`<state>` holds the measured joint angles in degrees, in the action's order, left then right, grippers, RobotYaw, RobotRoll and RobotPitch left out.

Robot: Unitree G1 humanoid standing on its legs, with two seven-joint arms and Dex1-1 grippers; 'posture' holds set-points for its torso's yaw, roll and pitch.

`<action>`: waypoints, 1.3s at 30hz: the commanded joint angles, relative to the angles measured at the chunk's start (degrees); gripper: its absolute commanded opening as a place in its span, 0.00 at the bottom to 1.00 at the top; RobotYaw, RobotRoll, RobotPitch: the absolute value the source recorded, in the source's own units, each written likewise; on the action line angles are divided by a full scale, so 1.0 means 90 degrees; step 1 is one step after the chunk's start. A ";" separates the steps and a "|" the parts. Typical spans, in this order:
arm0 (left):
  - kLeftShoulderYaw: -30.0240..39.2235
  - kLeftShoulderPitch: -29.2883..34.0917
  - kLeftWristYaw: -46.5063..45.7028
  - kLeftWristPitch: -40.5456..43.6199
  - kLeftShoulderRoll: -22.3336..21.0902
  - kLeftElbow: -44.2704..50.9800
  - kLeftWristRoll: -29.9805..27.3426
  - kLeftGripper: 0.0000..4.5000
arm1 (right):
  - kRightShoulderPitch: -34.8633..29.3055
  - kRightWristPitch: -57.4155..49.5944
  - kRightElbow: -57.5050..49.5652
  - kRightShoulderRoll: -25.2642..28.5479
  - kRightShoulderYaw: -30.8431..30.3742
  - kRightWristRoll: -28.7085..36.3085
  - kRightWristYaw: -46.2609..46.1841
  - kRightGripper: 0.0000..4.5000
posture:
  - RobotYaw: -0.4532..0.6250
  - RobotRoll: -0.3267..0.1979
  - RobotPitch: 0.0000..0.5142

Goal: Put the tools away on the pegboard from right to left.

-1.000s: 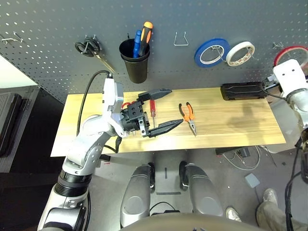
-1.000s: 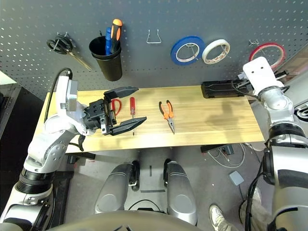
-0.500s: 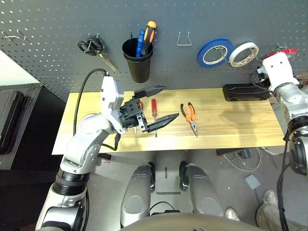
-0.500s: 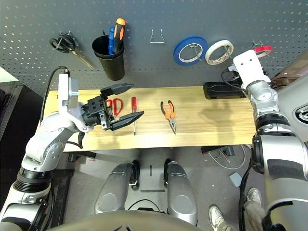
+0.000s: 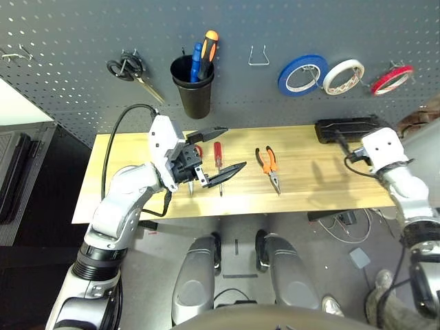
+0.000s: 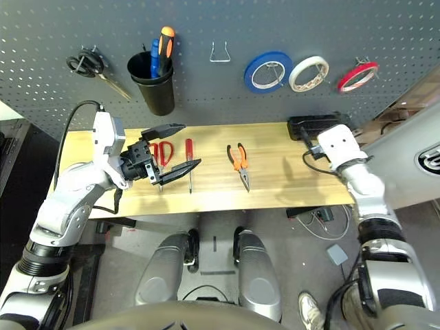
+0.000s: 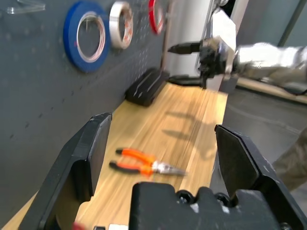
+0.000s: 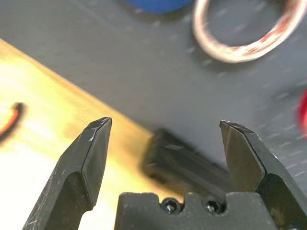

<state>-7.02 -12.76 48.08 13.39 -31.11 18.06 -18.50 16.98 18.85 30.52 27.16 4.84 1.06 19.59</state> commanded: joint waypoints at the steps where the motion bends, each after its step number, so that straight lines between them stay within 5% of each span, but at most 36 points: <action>1: -0.0209 0.0161 0.0008 0.0164 -0.0217 -0.0143 0.0345 1.00 | -0.0334 -0.1678 -0.0971 -0.0363 -0.0249 0.0287 0.0186 1.00 | 0.55 0.62 0.44; 10: -0.0416 0.0175 -0.0093 0.0332 -0.0610 -0.0444 0.1072 1.00 | -0.0139 -0.5224 -0.2335 -0.1193 -0.0745 0.0419 0.0052 1.00 | 0.57 0.62 0.45; 18: -0.0569 0.0032 -0.0082 0.0434 -0.0795 -0.0719 0.1586 1.00 | 0.1229 -0.7076 -0.1156 -0.1694 -0.0697 0.0391 -0.0325 1.00 | 0.58 0.62 0.46; 28: -0.0613 -0.0134 -0.0098 0.0561 -0.0766 -0.0826 0.1810 1.00 | 0.2803 -0.7334 0.1188 -0.1926 -0.0789 0.0179 -0.0444 1.00 | 0.61 0.62 0.50; 39: -0.0683 -0.0185 -0.0210 0.0704 -0.0755 -0.0890 0.2105 1.00 | 0.3634 -0.6605 0.3320 -0.2213 -0.0675 0.0089 -0.0601 1.00 | 0.64 0.62 0.54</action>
<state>-11.91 -14.77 46.17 19.27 -37.77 10.35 -0.60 49.76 -40.98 57.94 7.58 -1.66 2.35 14.60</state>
